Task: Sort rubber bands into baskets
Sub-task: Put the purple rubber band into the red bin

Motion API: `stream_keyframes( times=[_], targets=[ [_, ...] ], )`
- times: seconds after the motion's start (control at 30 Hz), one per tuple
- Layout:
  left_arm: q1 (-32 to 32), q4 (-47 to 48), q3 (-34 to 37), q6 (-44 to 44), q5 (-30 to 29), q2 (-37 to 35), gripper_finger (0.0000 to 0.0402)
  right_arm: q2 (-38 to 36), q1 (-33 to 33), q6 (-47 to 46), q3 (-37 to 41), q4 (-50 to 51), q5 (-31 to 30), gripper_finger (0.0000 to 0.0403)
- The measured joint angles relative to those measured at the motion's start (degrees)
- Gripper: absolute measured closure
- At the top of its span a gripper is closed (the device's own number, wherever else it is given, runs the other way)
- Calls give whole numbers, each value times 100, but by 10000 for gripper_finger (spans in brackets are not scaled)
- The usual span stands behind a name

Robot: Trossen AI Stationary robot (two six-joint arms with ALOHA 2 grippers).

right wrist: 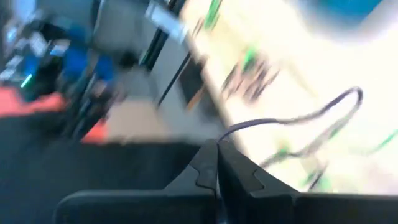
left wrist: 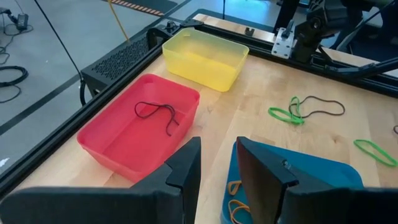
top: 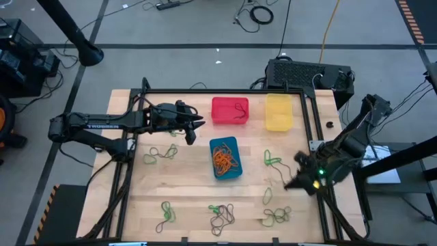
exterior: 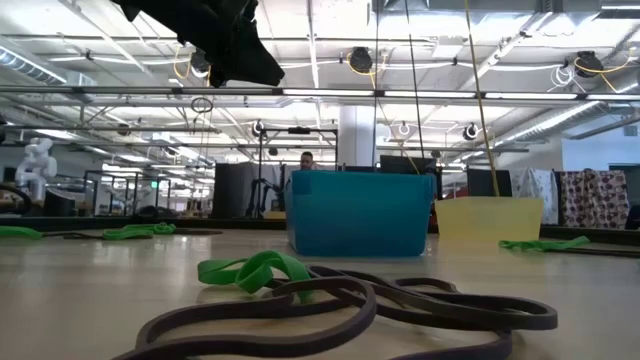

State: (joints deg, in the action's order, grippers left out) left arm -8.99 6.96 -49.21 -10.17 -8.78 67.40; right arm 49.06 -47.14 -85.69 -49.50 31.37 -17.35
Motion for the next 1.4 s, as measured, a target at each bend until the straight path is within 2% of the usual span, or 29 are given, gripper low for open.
stream_keyframes(
  times=[0.1,0.2,0.4,0.47,0.57,0.67,0.77,1.03,1.4],
  targets=[
    [2,0,0,-64,2,0,292,-16,585,644,0,291,-369,403],
    [2,2,0,-289,2,0,292,-11,1346,1643,0,312,-395,403],
    [17,441,0,-387,94,0,292,-11,3228,3778,0,-260,-644,402],
    [17,815,0,-617,97,-57,292,42,3863,4312,-1,-490,-423,402],
    [13,1328,-2,-852,130,-198,292,259,4761,4837,-2,-813,307,402],
    [13,1908,-2,-906,133,-416,292,671,5495,5214,-2,-1129,1062,402],
    [11,2529,-2,-1098,109,-652,292,1224,6092,5482,-2,-1650,1561,402],
    [7,3695,-4,-1805,-46,-747,292,2692,7037,5499,-7,-3528,1729,402],
    [7,3628,-4,-2220,-107,-739,292,3817,7526,5577,-7,-3657,1740,403]
  ],
)
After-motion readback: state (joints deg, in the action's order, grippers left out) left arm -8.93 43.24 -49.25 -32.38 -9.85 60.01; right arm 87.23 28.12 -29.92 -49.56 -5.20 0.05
